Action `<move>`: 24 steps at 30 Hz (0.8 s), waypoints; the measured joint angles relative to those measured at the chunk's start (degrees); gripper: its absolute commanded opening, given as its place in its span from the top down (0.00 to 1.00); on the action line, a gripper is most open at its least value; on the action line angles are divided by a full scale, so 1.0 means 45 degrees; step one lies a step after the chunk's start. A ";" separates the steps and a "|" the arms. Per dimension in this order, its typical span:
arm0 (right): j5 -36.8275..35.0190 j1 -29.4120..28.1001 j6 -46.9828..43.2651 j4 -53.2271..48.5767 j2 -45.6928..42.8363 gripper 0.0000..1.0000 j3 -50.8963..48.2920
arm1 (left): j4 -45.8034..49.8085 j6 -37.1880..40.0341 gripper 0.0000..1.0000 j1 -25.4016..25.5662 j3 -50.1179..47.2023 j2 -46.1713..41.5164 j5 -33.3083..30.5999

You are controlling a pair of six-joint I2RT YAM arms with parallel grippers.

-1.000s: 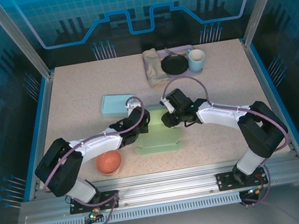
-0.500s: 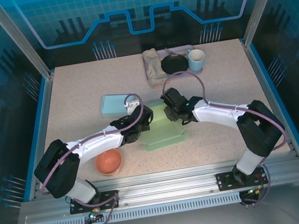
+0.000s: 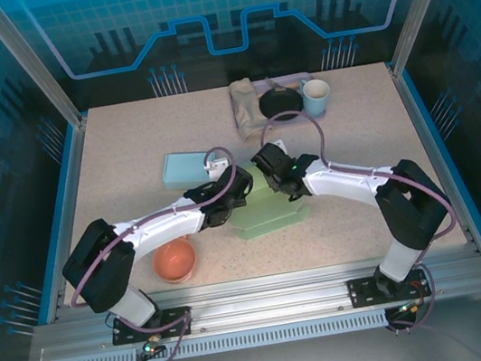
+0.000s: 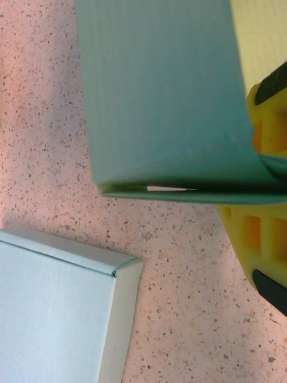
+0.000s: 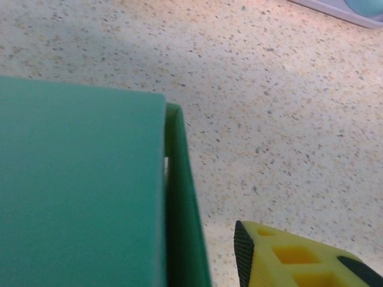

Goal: Fold the paper box

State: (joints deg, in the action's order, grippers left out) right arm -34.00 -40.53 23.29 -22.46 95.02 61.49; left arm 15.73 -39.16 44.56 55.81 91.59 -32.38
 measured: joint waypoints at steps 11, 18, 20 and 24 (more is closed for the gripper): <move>0.4401 -0.0534 -0.0860 0.1549 -0.1010 0.51 -0.0797 | 0.1554 0.0015 0.91 -0.0374 -0.0010 0.0291 -0.0903; 0.5202 -0.0986 -0.0850 0.0733 -0.1821 0.49 -0.0641 | 0.1540 0.0155 0.91 -0.0437 -0.0180 0.0306 -0.1078; 0.5367 -0.0928 -0.0845 0.0418 -0.2404 0.49 -0.0495 | 0.1005 0.0408 0.91 -0.0437 -0.0525 0.0233 -0.0947; 0.5557 -0.0170 -0.0680 -0.0165 -0.3541 0.49 -0.0185 | -0.0170 0.1103 0.91 -0.0437 -0.1365 -0.0228 -0.0505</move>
State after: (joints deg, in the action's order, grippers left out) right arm -8.99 -41.30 20.23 -23.20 79.09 60.66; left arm 14.96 -34.20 42.59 49.67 90.56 -34.65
